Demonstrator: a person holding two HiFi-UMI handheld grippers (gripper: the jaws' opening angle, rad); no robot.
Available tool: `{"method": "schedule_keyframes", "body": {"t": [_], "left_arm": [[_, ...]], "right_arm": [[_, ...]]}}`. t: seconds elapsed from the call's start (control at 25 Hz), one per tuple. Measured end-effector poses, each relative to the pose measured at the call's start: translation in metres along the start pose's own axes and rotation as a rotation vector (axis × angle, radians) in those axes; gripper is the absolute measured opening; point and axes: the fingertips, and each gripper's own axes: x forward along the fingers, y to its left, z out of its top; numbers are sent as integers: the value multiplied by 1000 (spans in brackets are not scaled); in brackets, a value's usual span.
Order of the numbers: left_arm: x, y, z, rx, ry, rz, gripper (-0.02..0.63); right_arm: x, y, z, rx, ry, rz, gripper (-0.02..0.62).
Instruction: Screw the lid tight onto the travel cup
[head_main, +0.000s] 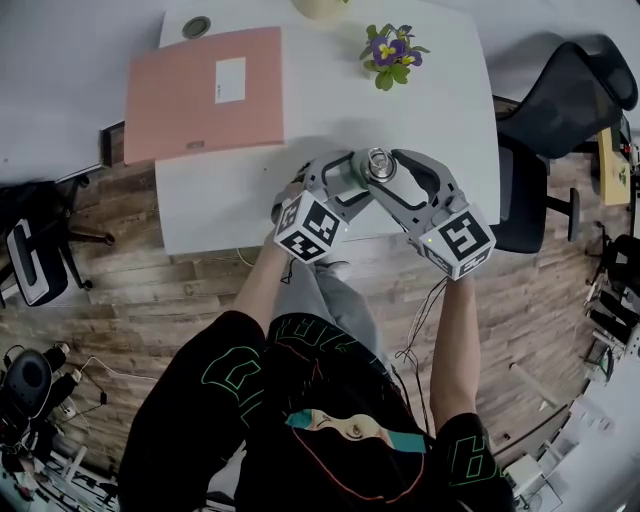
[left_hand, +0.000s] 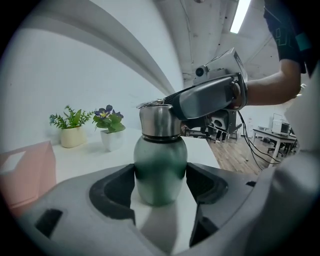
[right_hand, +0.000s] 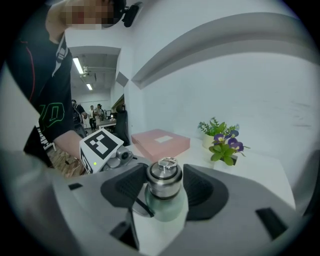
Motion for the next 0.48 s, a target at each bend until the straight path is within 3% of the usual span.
{"method": "schedule_keyframes", "body": {"t": [0.24, 0.48], "left_arm": [[0, -1, -2, -2, -1, 4, 331], [0, -1, -2, -8, -5, 16, 331]], "right_arm": [[2, -1, -3, 2, 11, -38, 233], [0, -2, -5, 61, 4, -166, 233]]}}
